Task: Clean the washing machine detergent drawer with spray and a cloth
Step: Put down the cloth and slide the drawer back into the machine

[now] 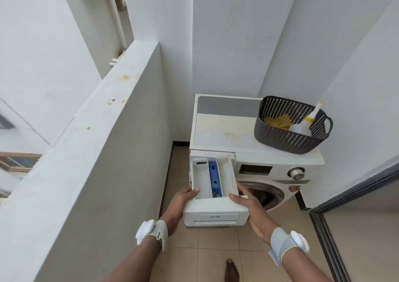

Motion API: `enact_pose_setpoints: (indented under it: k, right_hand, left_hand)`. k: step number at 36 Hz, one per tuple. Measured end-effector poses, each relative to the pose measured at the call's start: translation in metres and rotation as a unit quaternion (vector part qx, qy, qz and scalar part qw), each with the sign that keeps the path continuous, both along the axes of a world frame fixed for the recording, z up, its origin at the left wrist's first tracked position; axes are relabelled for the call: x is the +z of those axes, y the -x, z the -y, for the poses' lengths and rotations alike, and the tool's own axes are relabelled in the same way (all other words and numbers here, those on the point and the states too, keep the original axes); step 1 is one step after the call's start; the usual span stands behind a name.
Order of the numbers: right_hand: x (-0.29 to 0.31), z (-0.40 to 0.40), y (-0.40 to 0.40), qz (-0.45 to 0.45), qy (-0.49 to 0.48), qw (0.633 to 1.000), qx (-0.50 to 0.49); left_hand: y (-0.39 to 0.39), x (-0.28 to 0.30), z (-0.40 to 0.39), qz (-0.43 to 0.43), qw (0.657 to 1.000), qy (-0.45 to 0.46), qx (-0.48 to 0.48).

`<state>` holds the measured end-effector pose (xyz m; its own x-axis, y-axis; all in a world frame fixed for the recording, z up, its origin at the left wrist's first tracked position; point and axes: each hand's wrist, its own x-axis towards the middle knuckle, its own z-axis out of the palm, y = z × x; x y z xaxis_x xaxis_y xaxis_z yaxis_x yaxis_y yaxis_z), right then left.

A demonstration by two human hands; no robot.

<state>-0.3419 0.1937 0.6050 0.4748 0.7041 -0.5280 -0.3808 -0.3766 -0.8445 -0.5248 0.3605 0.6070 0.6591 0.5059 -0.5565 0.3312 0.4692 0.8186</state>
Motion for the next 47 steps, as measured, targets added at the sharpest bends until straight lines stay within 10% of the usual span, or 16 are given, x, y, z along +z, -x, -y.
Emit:
enact_pose_setpoints:
  k: [30,47]
  right_hand:
    - [-0.108,-0.016,-0.018,-0.040,0.015,0.994,-0.099]
    - [-0.112,-0.049,-0.036,-0.005,0.034,0.986,-0.160]
  left_hand:
    - [-0.043,-0.099,-0.032,-0.055,0.998,-0.014,0.015]
    - [-0.086,-0.113,-0.049,-0.120,0.972,-0.093,0.178]
